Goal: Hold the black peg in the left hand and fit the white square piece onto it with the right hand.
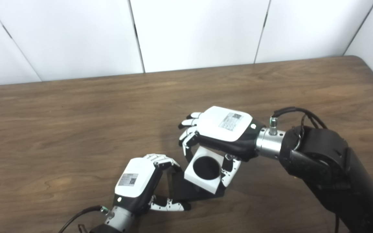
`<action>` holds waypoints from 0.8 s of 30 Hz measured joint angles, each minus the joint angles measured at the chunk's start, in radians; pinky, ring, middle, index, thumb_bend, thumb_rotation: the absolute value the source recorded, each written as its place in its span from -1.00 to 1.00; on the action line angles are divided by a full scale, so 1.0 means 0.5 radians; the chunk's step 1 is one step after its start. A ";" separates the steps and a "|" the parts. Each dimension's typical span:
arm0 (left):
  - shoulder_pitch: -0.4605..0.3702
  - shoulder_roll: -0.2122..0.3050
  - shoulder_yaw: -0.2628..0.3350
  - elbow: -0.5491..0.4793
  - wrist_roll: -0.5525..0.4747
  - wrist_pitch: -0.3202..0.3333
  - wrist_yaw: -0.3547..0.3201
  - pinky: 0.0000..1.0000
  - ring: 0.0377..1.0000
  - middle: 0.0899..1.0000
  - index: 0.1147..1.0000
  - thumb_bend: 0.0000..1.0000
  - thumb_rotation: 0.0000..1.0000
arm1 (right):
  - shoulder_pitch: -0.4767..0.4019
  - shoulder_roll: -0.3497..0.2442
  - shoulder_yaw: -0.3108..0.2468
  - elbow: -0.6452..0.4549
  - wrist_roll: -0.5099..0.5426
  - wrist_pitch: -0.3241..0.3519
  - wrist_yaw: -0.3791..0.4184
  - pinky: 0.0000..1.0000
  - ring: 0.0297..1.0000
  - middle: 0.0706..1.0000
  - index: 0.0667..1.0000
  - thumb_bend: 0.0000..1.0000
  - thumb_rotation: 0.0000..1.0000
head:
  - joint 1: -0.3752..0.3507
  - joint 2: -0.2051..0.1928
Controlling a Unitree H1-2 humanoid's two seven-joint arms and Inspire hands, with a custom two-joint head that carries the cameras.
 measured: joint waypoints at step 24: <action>-0.003 -0.005 -0.005 -0.002 0.002 0.002 -0.002 0.56 0.49 0.33 -0.16 0.04 -0.91 | 0.003 0.036 0.000 -0.002 -0.145 0.017 0.211 1.00 0.94 0.74 0.48 1.00 -0.27 | 0.003 0.006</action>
